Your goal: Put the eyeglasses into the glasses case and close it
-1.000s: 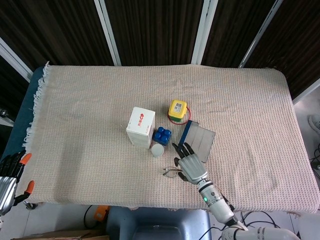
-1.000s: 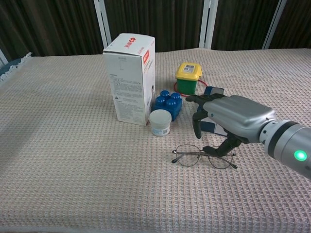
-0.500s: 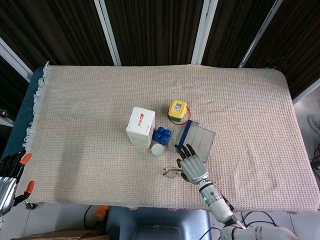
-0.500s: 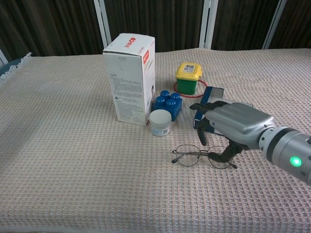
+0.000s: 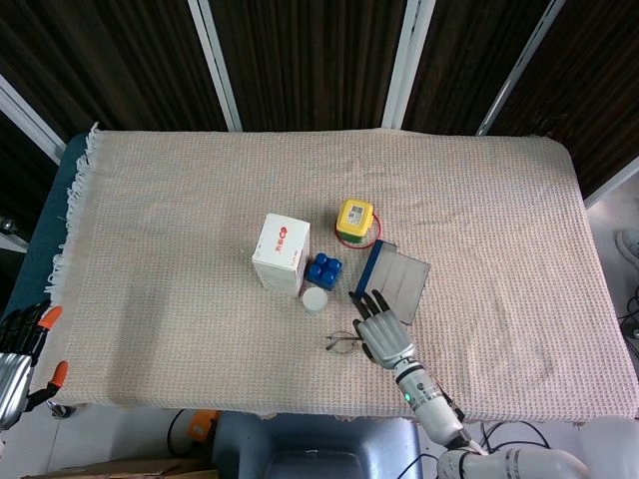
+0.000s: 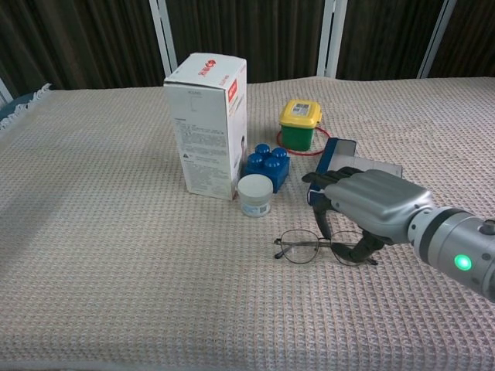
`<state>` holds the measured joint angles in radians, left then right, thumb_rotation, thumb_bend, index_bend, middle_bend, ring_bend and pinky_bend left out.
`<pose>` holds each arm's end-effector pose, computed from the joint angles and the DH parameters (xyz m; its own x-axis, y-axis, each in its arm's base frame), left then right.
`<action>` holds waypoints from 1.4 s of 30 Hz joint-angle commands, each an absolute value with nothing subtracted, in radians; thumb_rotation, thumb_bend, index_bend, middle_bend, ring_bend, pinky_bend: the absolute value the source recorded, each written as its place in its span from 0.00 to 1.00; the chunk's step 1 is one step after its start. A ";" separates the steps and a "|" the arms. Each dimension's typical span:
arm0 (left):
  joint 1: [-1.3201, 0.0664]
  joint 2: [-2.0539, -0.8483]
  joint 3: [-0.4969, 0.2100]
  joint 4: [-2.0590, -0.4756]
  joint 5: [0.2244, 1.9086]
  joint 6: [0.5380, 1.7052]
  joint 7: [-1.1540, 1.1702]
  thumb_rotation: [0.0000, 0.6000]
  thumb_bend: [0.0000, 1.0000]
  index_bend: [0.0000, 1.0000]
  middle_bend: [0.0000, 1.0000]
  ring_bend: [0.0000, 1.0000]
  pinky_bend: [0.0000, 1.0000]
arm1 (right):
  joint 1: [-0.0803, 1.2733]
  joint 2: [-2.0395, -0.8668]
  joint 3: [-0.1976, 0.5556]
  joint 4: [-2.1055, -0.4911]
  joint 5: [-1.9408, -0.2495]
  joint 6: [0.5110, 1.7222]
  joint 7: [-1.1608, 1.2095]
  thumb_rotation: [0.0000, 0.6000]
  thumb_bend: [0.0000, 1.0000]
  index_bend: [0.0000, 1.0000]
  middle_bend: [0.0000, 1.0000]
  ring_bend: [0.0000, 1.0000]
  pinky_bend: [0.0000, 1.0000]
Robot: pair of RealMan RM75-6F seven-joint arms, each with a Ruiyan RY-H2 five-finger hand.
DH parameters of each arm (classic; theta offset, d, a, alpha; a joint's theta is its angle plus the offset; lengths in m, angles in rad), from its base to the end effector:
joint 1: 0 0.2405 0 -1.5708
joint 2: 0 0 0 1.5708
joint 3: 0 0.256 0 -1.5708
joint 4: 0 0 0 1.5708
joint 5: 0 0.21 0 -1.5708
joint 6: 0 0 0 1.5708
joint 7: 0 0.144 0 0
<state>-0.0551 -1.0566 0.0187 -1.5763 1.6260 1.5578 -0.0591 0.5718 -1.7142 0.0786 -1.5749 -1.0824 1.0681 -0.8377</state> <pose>-0.3123 0.1572 0.1752 0.4363 0.0109 0.8997 0.8955 -0.1026 -0.4330 -0.1569 -0.2592 -0.0716 0.6585 -0.2722 0.7017 -0.7379 -0.4169 0.5308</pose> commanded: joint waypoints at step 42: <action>-0.064 -1.063 0.018 -1.568 1.629 1.547 -0.070 1.00 0.43 0.00 0.00 0.00 0.01 | 0.582 -1.583 0.010 -1.593 -1.269 1.220 -0.812 1.00 0.63 0.73 0.08 0.00 0.00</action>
<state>-0.0636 -1.0620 0.0187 -1.5665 1.6313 1.5487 -0.0719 0.5909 -1.6139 0.0207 -1.6086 -1.2285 1.1971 -0.8367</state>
